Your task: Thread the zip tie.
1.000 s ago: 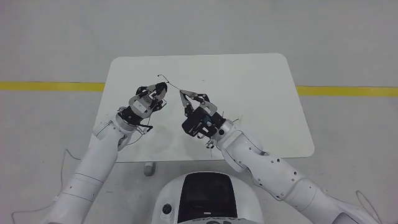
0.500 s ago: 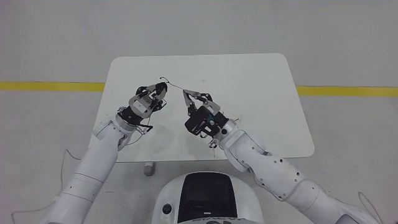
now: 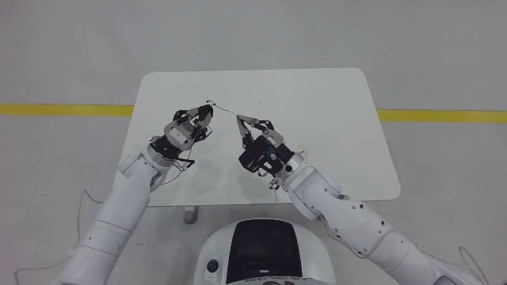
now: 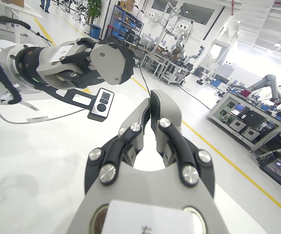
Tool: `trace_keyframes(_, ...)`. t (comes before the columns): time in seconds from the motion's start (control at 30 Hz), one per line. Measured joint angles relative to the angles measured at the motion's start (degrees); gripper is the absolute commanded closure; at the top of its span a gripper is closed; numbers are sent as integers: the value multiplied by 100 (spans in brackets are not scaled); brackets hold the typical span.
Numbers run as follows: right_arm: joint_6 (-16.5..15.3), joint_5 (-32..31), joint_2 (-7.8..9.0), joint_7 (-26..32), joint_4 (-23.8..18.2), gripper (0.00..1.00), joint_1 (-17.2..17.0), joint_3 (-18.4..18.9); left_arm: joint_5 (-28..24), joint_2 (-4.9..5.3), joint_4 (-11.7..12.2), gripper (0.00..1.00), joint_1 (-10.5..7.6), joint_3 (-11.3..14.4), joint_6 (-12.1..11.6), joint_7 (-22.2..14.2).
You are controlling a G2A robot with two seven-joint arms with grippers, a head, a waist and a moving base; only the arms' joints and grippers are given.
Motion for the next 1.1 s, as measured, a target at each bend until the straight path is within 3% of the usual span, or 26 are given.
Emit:
trace_keyframes(0.57,-24,0,55,133,0,100,-45,-8,0,0,0,100,0,0,0,0)
trace_keyframes(1.1,-34,0,129,339,88,100,139,-220,0,0,0,100,0,0,0,0)
